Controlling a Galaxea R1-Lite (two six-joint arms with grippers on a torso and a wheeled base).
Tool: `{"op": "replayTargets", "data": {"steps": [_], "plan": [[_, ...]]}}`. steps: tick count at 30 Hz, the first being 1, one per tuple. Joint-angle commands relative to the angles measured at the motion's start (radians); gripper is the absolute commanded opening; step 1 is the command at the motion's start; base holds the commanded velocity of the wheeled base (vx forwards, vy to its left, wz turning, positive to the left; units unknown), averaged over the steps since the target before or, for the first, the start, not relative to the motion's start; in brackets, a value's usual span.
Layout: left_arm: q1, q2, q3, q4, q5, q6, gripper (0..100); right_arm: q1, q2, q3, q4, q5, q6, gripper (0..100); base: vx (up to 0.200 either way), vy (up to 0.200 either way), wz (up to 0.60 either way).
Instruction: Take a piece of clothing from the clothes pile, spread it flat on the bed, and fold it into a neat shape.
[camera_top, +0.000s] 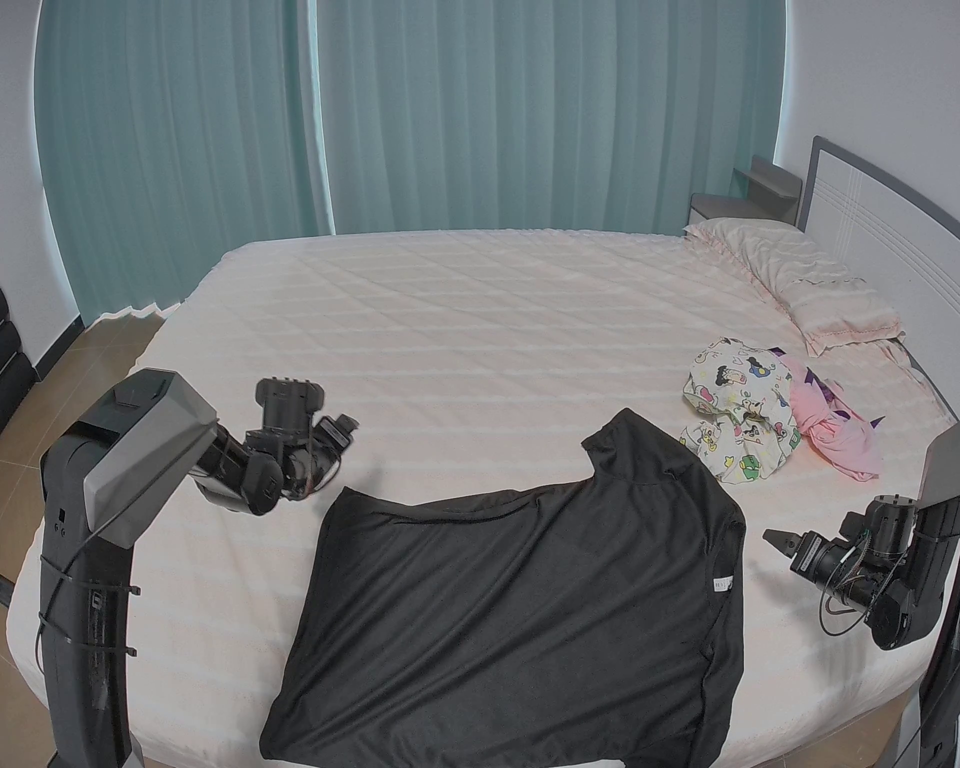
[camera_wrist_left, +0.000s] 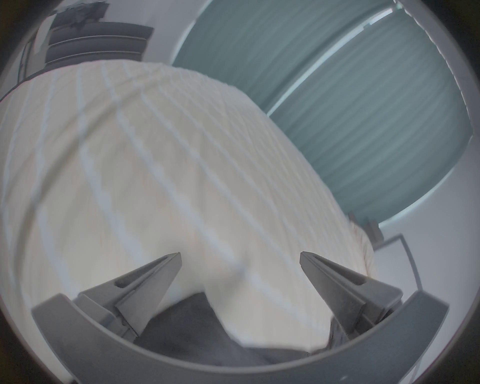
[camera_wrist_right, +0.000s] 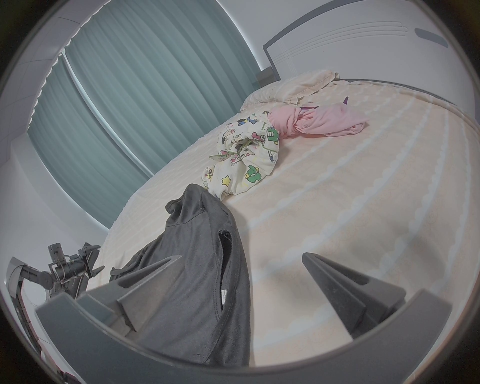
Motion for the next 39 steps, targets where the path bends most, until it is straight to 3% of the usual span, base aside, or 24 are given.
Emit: {"op": "replayTargets", "data": {"steps": [1, 8, 11, 21, 26, 31, 37, 38, 39], "plan": [[0.150, 0.075, -0.135, 0.006, 0.006, 0.001, 100, -0.014, 0.006, -0.011, -0.001, 0.007, 0.009, 100, 0.000, 0.000, 0.00], [0.181, 0.052, -0.102, 0.056, -0.052, 0.004, 100, -0.014, 0.009, -0.013, -0.001, 0.015, 0.009, 100, 0.000, 0.000, 0.00], [0.161, 0.016, -0.037, 0.085, -0.155, 0.067, 100, -0.012, 0.011, -0.010, -0.001, 0.015, 0.009, 100, 0.000, 0.000, 0.00], [0.049, 0.024, 0.063, 0.059, -0.219, 0.288, 100, -0.004, 0.017, -0.001, 0.001, 0.018, 0.009, 100, 0.000, 0.000, 0.00], [0.009, 0.027, 0.115, -0.034, -0.230, 0.383, 100, 0.002, 0.023, 0.003, -0.001, 0.018, 0.009, 100, 0.000, 0.000, 0.00], [-0.005, 0.081, 0.081, -0.057, -0.185, 0.444, 100, 0.010, 0.023, 0.009, -0.001, 0.018, 0.009, 100, 0.000, 0.000, 0.00], [-0.005, 0.085, 0.086, -0.057, -0.162, 0.447, 100, 0.011, 0.023, 0.009, -0.001, 0.018, 0.009, 100, 0.000, 0.000, 0.00], [-0.005, 0.085, 0.089, -0.056, -0.164, 0.446, 0, 0.011, 0.023, 0.009, -0.001, 0.018, 0.009, 100, 0.000, 0.000, 0.00], [-0.005, 0.084, 0.093, -0.056, -0.165, 0.446, 0, 0.011, 0.025, 0.009, -0.001, 0.018, 0.009, 100, 0.000, 0.000, 0.00]]}}
